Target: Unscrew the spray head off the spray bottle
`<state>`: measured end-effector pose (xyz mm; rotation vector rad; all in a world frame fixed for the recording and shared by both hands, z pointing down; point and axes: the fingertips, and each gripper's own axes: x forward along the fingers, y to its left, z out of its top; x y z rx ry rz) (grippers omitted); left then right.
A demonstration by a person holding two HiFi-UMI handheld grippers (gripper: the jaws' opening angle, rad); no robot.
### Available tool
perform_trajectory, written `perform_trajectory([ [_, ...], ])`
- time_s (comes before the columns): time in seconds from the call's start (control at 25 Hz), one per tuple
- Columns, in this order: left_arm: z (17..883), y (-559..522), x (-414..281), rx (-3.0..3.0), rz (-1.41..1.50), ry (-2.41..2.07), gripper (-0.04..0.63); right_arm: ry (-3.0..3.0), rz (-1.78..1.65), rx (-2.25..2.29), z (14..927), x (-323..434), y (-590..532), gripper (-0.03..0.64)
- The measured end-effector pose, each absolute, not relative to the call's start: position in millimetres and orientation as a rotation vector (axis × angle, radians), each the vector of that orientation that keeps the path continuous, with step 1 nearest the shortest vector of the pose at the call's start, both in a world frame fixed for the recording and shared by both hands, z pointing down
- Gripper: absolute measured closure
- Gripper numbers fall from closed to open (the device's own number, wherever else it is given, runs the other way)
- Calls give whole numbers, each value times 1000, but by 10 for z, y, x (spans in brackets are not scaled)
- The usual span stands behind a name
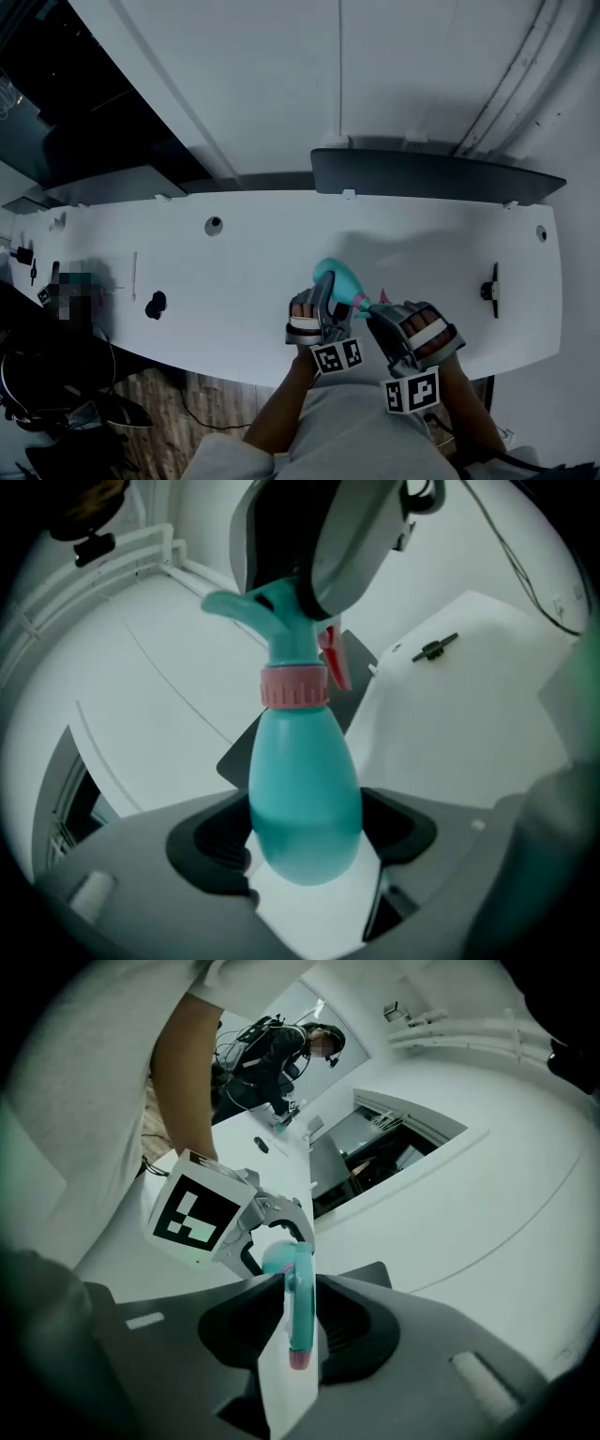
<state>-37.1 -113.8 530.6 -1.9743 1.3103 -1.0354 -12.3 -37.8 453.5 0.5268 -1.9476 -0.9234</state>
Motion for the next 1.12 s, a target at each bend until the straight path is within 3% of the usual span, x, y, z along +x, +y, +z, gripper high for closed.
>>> perform_trajectory([
  [0.12,5341,-1176,-491,-1994,-1050,1388,236,-2144,-771,666,4332,-112,-389,397],
  [0.24,5329,-1227,-592,-1986,-1053,1443,236,-2477,-288,897,4052,22,-413,376],
  [0.32,5307,-1256,-633,-1983,-1050,1471,236,-2718,379,971,3947,127,-390,428],
  [0.4,5290,-1274,-648,-1967,-1052,1477,236,-2838,1313,915,3881,232,-386,514],
  [0.48,5274,-1285,-642,-1945,-1054,1468,236,-2702,2193,753,3868,295,-426,515],
  [0.52,5265,-1286,-635,-1938,-1053,1462,236,-2595,2443,687,3896,272,-440,498],
  [0.6,5249,-1285,-608,-1932,-1049,1450,236,-2434,2617,648,4026,143,-428,413],
  [0.68,5231,-1283,-585,-1921,-1042,1443,236,-2278,2720,668,4200,13,-395,385],
  [0.88,5166,-1228,-522,-1927,-984,1426,236,-2008,2920,887,4510,11,-452,373],
  [1.04,5088,-1168,-489,-1906,-915,1414,236,-2010,2852,993,4600,50,-543,373],
  [1.12,5106,-1143,-462,-1904,-917,1396,236,-2066,2742,991,4603,12,-552,426],
])
